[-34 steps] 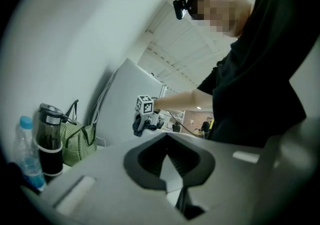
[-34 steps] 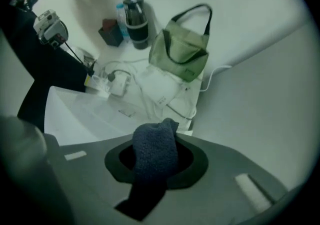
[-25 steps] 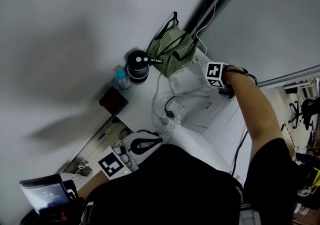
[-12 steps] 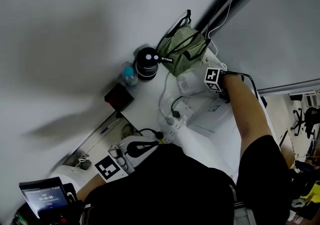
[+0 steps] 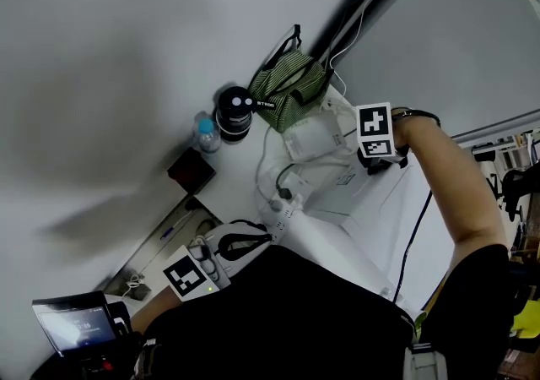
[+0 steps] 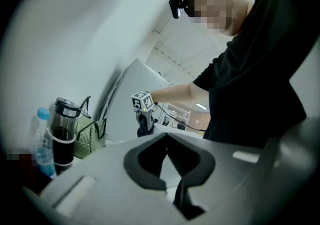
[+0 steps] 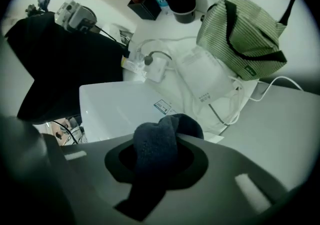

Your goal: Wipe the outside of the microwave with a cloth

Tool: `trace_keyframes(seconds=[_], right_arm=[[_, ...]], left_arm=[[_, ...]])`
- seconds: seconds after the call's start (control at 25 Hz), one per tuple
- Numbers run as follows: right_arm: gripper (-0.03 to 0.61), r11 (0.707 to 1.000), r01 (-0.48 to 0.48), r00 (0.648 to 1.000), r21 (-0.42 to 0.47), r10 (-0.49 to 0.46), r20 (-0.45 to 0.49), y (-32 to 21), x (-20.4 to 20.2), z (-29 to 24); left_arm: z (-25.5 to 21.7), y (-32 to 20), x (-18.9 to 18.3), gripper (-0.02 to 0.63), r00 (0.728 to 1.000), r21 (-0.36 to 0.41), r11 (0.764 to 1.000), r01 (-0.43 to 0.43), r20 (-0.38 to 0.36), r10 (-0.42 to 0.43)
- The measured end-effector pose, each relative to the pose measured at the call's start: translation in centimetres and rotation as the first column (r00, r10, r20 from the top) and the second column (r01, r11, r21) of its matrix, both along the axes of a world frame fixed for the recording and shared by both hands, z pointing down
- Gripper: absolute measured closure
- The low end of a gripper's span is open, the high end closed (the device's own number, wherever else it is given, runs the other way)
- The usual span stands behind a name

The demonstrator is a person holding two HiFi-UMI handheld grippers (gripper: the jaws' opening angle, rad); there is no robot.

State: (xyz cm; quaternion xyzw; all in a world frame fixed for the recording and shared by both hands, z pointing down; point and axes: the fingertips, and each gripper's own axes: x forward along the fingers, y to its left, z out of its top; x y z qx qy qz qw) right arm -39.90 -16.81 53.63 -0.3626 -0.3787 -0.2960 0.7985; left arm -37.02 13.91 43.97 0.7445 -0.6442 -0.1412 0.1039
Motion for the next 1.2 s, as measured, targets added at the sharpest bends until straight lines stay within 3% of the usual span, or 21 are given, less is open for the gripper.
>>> trace_keyframes(seconds=[0.16, 0.36, 0.56, 0.72, 0.92, 1.04, 1.2], right_arm=[[0.500, 0.996, -0.023, 0.996, 0.088, 0.030, -0.082, -0.9, 1.1, 6.3], [0.500, 0.983, -0.103, 0.980, 0.149, 0.126, -0.155, -2.3, 1.1, 13.2], [0.500, 0.977, -0.150, 0.978, 0.150, 0.169, -0.123, -3.0, 1.0, 16.2], [0.500, 0.983, -0.184, 0.980, 0.029, 0.185, -0.070, -1.6, 0.6, 13.2], [0.500, 0.973, -0.149, 0.988, -0.178, 0.139, -0.071, 3.7, 1.5, 0.2], [0.500, 0.982, -0.087, 0.989, -0.171, 0.064, -0.132, 5.4, 3.1, -2.8], [0.500, 0.997, -0.032, 0.979, -0.075, 0.016, -0.202, 5.7, 3.5, 2.4]], left_arm=[[0.1, 0.8, -0.2, 0.611, 1.000, -0.012, 1.000, 0.020, 0.005, -0.020], [1.3, 2.8, -1.3, 0.611, 0.994, -0.045, 0.994, 0.102, -0.024, -0.104], [2.3, 3.9, -1.9, 0.611, 0.989, -0.062, 0.987, 0.147, -0.023, -0.148], [1.7, 3.3, -1.5, 0.611, 0.993, -0.038, 0.992, 0.117, 0.006, -0.117], [-0.4, 1.6, -0.4, 0.611, 0.999, 0.006, 0.999, 0.038, 0.025, -0.038], [-1.1, 0.9, 0.1, 0.611, 0.999, 0.017, 1.000, 0.003, 0.038, -0.004], [-0.9, 1.3, -0.1, 0.611, 0.999, 0.014, 1.000, 0.017, 0.033, -0.017]])
